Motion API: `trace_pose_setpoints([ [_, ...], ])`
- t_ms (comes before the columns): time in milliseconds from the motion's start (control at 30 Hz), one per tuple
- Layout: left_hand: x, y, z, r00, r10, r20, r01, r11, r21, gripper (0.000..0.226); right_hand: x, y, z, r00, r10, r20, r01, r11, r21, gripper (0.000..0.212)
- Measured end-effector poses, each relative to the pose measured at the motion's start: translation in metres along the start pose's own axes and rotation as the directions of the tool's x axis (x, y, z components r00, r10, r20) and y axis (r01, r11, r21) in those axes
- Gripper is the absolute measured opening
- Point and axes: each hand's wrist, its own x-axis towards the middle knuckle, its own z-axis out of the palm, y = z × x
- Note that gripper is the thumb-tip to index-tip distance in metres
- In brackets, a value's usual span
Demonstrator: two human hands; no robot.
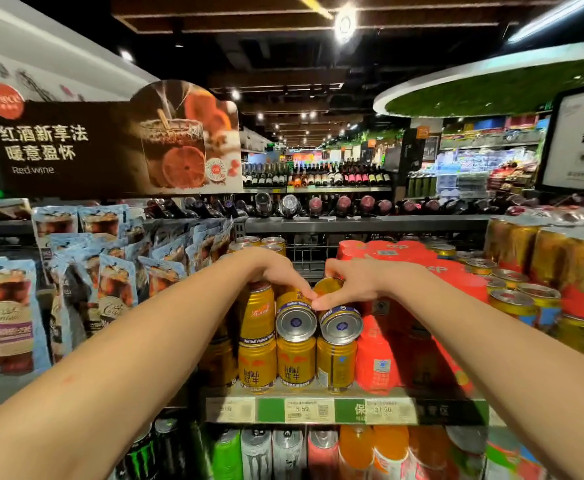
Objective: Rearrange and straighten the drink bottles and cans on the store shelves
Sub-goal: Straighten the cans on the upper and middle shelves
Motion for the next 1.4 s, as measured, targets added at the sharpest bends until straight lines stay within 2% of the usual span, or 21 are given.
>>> trace_pose_setpoints([
  [133,-0.009,-0.002,-0.004,0.998,0.016,0.06,-0.01,0.995,-0.096,0.048,-0.003,0.001,-0.001,0.999,-0.038,-0.013,0.039,0.995,0.088,0.065],
  [300,-0.027,-0.001,0.0,0.993,0.073,-0.095,-0.086,0.987,-0.138,0.036,-0.004,0.004,0.004,0.995,-0.049,-0.091,0.061,0.99,0.126,0.061],
  [500,-0.029,-0.017,0.005,0.914,0.217,-0.344,-0.25,0.967,-0.054,0.065,-0.01,-0.002,0.008,0.976,-0.044,-0.215,0.077,0.986,0.148,0.064],
  [667,-0.033,-0.023,0.013,0.823,0.33,-0.461,-0.411,0.908,-0.083,0.077,-0.013,-0.001,0.01,0.954,-0.088,-0.286,0.139,0.977,0.164,0.071],
  [800,-0.041,-0.025,0.014,0.802,0.389,-0.454,-0.456,0.889,-0.045,0.074,-0.02,0.0,0.009,0.944,-0.115,-0.308,0.179,0.965,0.189,0.055],
  [933,-0.043,-0.026,0.021,0.792,0.432,-0.431,-0.477,0.879,0.006,0.069,-0.027,-0.001,0.012,0.94,-0.144,-0.309,0.203,0.964,0.169,0.058],
  [1400,-0.049,-0.019,0.03,0.822,0.406,-0.399,-0.407,0.909,0.086,0.073,-0.032,-0.002,0.012,0.964,-0.157,-0.216,0.187,0.975,0.124,0.063],
])
